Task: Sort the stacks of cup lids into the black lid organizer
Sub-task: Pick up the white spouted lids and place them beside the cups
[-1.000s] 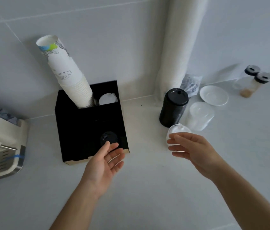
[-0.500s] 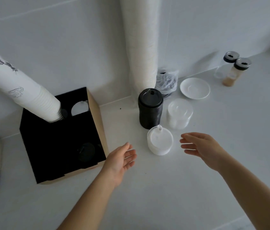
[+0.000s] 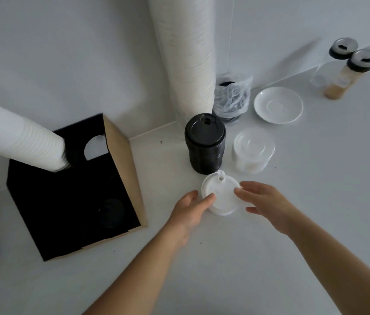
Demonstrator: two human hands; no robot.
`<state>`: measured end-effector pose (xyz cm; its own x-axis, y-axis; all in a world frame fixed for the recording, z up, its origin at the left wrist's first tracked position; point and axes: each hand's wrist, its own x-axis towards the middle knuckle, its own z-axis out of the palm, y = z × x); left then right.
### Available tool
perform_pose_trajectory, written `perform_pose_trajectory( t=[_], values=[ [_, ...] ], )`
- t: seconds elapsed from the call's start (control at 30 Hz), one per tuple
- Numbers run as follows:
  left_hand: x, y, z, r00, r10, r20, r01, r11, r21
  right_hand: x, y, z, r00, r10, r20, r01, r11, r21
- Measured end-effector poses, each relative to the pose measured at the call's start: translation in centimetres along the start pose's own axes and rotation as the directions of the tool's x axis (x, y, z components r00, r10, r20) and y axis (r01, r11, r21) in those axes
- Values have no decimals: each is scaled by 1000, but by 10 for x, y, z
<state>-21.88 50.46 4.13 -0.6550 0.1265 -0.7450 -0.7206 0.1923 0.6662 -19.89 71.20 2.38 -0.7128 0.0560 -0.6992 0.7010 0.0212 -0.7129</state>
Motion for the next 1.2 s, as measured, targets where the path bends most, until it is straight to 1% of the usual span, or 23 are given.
perform_pose_trajectory(
  t=[0.17, 0.27, 0.53, 0.63, 0.8, 0.9, 1.03, 1.2],
  values=[
    [9, -1, 1, 1000, 19, 8, -18, 1000, -23, 3, -2, 1, 998, 33, 57, -33, 999, 3],
    [10, 1, 1, 999, 6, 35, -4, 998, -58, 2, -5, 2, 998, 36, 59, -37, 999, 22],
    [10, 9, 0, 995, -20, 96, 26, 998, -64, 1, -4, 1, 997, 43, 60, -49, 993, 107],
    [10, 9, -4, 995, -23, 93, 32, 995, -96, -1, -4, 1, 997, 49, 56, -56, 987, 147],
    [3, 3, -6, 996, 19, 90, 0, 978, -207, -6, -8, 2, 997, 37, 69, -49, 983, 179],
    [-4, 1, -9, 997, 51, 61, -32, 961, -276, -13, -11, 4, 996, 13, 85, -29, 982, 185],
    [-19, 1, -15, 993, 116, 7, -109, 950, -292, -25, -21, 13, 994, -40, 99, 21, 982, 185],
    [-42, -2, -29, 982, 187, -27, -186, 933, -307, -44, -37, 26, 983, -127, 133, 104, 981, 164]
  ],
)
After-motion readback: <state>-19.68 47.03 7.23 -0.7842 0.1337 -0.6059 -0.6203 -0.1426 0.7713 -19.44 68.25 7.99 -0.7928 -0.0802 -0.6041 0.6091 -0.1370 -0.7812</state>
